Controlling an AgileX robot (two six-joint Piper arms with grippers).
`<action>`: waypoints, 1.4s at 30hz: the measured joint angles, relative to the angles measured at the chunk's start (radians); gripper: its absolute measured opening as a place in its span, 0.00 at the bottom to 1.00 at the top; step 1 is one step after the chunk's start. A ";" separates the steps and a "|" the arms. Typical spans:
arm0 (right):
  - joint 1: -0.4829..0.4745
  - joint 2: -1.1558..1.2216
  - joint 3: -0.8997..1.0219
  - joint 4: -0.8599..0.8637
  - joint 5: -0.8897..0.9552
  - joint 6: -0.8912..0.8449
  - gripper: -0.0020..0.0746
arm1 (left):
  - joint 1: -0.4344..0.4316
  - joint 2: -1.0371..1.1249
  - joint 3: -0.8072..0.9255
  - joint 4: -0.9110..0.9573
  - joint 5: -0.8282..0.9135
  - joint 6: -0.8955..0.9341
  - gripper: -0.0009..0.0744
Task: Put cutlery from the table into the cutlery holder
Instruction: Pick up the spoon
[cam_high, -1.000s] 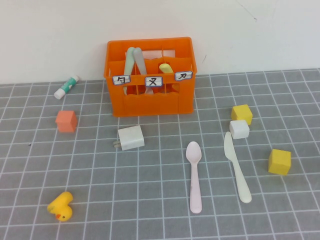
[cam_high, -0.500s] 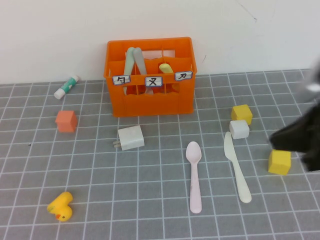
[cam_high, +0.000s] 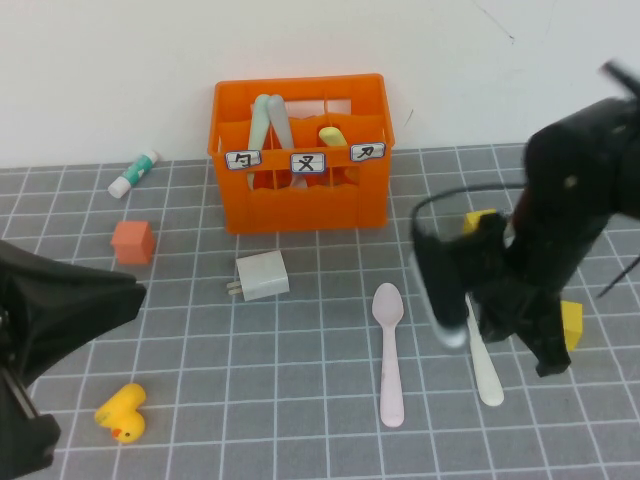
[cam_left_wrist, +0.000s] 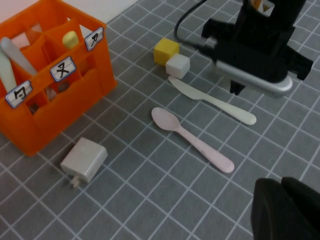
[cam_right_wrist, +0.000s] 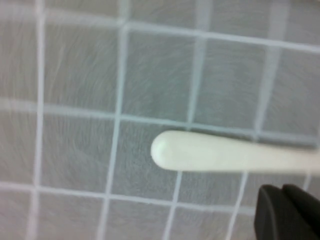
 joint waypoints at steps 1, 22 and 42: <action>0.005 0.017 -0.003 0.000 -0.006 -0.073 0.02 | 0.000 0.000 0.000 0.004 0.002 -0.001 0.01; 0.016 0.139 -0.005 0.350 -0.396 -1.039 0.56 | 0.000 -0.004 0.000 0.020 0.004 0.014 0.01; 0.096 0.198 -0.017 0.262 -0.341 -1.028 0.23 | -0.020 -0.016 0.000 -0.005 0.017 0.018 0.01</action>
